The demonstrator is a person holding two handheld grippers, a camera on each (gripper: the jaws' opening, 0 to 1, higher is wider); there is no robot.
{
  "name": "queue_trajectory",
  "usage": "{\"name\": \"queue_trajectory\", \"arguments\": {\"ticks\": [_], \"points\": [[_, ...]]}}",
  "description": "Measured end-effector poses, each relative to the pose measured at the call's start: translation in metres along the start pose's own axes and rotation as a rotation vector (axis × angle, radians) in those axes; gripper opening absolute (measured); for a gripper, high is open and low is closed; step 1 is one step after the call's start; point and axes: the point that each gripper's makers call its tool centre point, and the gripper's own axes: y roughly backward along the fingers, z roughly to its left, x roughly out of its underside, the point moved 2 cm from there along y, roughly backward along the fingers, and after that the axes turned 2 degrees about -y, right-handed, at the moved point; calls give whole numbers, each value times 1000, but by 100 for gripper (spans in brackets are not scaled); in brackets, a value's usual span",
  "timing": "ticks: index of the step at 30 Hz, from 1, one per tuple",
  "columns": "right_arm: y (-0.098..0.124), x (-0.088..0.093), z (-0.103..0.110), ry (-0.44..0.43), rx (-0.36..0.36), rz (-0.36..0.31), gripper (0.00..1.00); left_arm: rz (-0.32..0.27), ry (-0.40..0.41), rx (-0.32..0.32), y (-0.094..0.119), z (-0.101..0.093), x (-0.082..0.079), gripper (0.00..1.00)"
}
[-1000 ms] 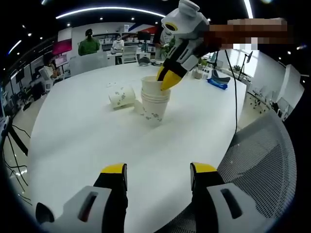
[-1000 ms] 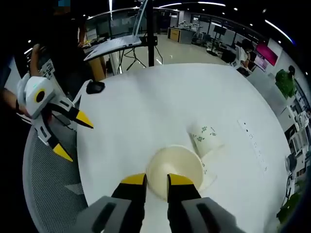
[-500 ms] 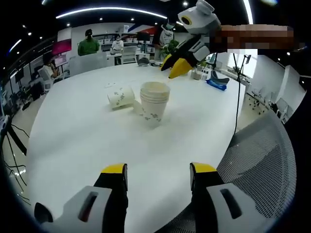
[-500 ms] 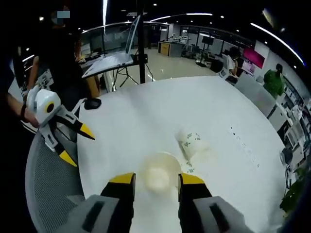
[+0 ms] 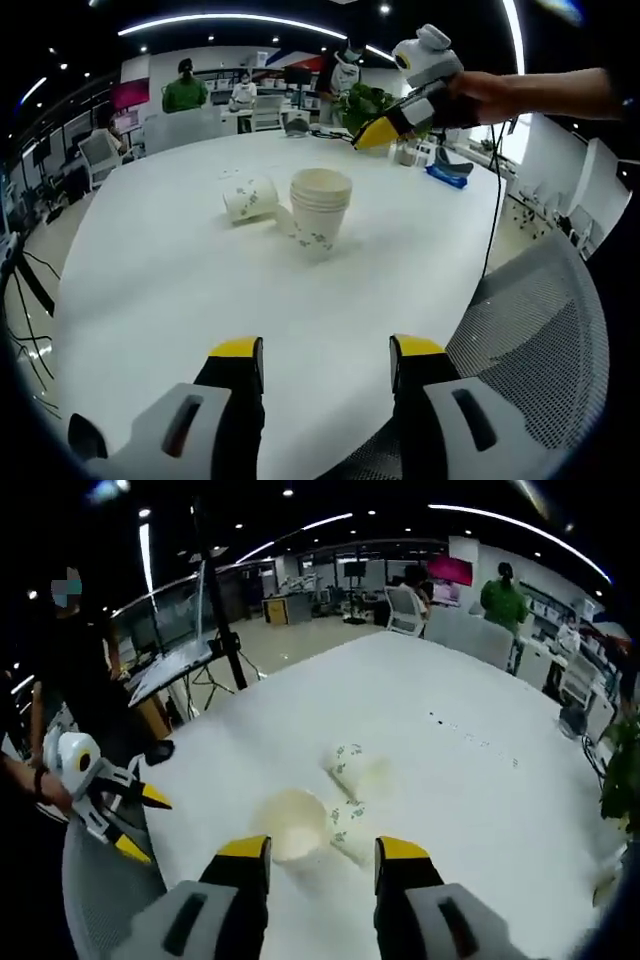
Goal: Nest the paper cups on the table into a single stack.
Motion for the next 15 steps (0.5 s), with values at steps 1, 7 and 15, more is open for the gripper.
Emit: {"name": "queue_trajectory", "arguments": {"ticks": [1,7,15], "points": [[0,0,-3,-10,2,-5,40,1,-1,0,0,0,0,49],[-5,4,-13,-71,13,-20,39,7,-5,-1,0,0,2,49],[-23,7,-36,-166,12,7,36,19,-3,-6,-2,2,5,49]]}}
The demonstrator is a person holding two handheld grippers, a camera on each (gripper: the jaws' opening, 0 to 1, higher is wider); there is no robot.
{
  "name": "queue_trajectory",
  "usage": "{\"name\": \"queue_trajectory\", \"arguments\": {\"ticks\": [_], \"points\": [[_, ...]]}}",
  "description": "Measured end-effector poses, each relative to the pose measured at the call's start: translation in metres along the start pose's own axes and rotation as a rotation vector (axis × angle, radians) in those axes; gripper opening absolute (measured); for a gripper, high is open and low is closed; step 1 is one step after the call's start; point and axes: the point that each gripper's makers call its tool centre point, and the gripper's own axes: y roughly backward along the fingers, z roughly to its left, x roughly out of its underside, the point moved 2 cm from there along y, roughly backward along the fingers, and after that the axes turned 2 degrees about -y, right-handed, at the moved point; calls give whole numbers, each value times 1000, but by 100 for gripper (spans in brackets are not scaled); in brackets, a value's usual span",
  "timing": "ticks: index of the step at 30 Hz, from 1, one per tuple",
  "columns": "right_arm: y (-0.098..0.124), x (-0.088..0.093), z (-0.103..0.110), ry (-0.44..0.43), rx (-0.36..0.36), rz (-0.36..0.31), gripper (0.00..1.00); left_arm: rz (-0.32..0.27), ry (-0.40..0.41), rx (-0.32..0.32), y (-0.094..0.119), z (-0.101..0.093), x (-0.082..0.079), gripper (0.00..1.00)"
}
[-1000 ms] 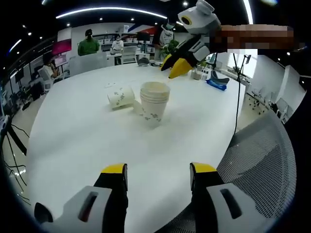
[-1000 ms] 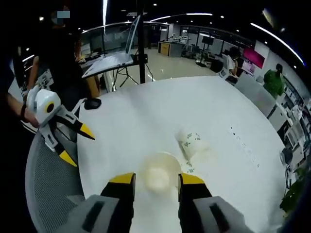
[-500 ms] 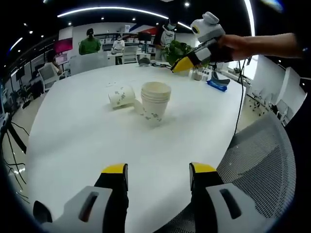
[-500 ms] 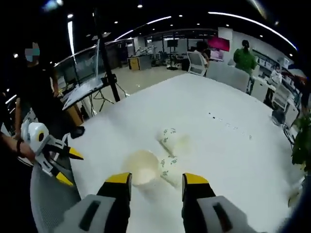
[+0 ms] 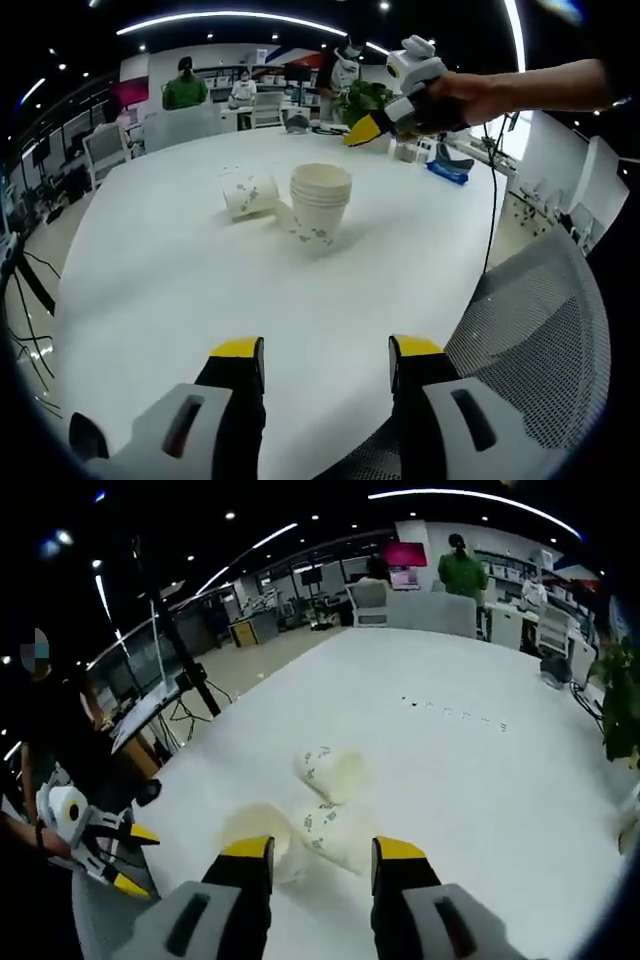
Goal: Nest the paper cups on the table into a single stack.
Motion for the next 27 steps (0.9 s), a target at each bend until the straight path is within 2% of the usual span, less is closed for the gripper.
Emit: {"name": "queue_trajectory", "arguments": {"ticks": [3,9,17,18,20,27], "points": [[-5,4,1,-64,-25,25,36,7,-2,-5,-1,2,3,49],[-19,5,-4,-84,-38,49,36,20,3,-10,-2,4,6,49],[-40,4,-10,-156,-78,70,36,41,4,-24,0,2,6,49],[-38,3,-1,-184,-92,65,35,42,6,-26,0,2,6,49],[-44,1,-2,-217,-121,51,35,46,7,-29,-1,3,7,49],[-54,12,7,-256,-159,106,37,56,17,-28,0,3,7,48]]}}
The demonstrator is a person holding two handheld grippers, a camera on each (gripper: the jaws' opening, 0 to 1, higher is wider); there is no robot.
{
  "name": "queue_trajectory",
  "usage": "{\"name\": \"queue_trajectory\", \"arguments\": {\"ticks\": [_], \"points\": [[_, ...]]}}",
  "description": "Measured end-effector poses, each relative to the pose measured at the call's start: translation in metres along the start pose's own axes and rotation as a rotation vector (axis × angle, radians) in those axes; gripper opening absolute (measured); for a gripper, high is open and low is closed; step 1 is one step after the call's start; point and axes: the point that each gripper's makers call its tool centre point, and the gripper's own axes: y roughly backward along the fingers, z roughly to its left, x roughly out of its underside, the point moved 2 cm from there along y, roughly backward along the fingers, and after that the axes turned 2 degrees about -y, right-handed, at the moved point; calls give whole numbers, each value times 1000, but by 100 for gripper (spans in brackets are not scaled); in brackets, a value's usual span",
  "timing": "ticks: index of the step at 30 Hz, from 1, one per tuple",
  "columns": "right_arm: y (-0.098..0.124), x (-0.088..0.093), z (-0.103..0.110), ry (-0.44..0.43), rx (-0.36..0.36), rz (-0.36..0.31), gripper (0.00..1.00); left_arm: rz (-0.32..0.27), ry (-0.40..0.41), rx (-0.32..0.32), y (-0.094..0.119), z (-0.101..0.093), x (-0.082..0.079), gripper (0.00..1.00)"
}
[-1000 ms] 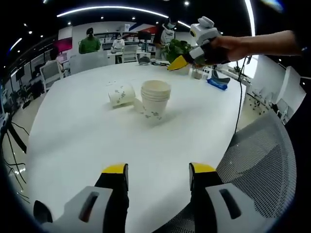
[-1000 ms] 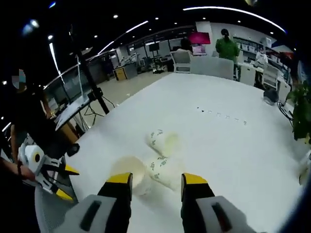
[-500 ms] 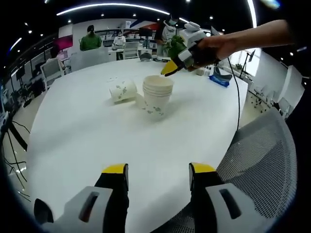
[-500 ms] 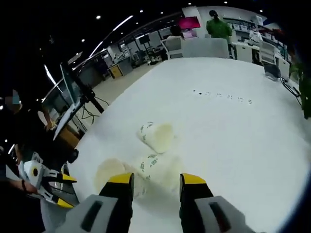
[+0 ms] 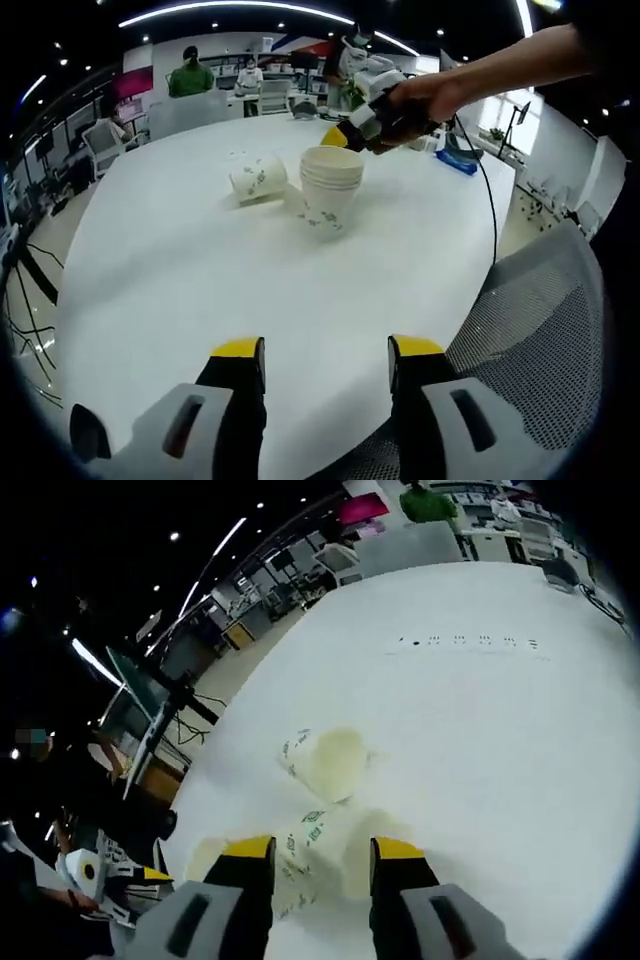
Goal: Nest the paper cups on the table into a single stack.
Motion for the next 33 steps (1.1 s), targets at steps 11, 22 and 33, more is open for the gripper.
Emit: {"name": "queue_trajectory", "arguments": {"ticks": [11,22,33], "points": [[-22,3,-1,-67,-83,24,36,15,15,-11,2,1,1,47],[-42,8,10,-146,-183,25,30,23,28,-16,1,4,3,46],[-45,4,24,-148,-239,-19,0,22,35,-21,-1,7,6,45]]}}
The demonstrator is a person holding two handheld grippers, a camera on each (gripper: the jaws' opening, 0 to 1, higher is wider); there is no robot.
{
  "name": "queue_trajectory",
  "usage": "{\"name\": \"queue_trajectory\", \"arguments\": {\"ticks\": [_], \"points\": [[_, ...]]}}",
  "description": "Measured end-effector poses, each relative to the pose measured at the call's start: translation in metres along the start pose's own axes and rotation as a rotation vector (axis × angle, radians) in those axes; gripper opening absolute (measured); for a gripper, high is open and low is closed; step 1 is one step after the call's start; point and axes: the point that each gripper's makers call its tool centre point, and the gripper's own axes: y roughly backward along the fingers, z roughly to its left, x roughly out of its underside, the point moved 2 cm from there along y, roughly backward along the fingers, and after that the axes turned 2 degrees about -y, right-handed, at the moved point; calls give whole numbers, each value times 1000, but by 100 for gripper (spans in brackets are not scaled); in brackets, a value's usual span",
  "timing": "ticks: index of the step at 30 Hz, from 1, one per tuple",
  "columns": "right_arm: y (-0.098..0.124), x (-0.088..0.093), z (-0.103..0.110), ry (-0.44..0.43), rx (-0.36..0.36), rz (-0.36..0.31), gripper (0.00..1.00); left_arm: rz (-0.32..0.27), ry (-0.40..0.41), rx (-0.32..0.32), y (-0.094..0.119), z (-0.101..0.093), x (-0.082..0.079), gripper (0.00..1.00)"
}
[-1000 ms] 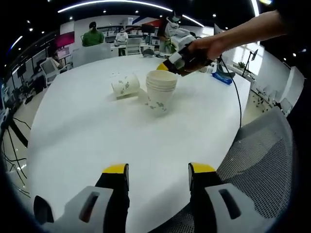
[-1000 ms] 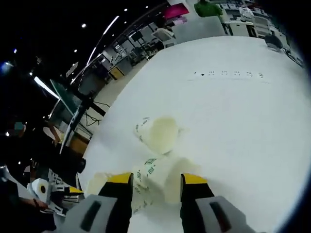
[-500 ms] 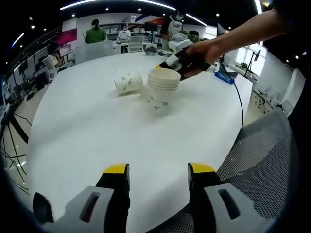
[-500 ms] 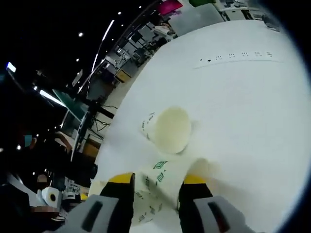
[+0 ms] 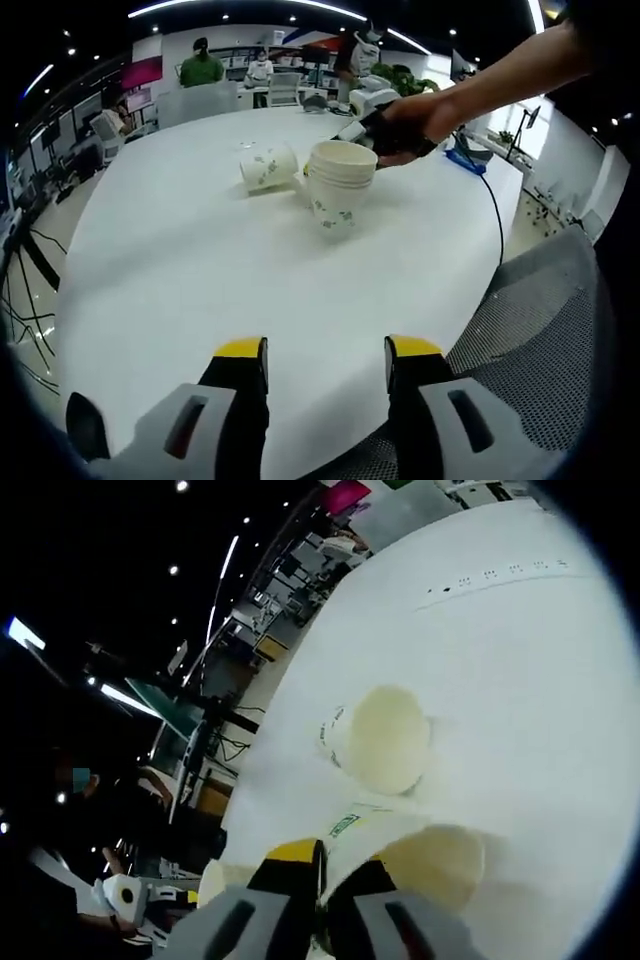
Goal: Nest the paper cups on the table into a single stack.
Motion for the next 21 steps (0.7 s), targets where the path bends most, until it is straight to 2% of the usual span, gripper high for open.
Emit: {"name": "queue_trajectory", "arguments": {"ticks": [4,9,21], "points": [[4,5,4,11,11,3,0,-4,-3,0,0,-1,-1,45],[11,-2,-4,10,43,-22,0,-14,0,-2,1,1,-2,46],[38,-15,-2,38,106,-87,0,-40,-14,-2,4,-4,-9,49]]}}
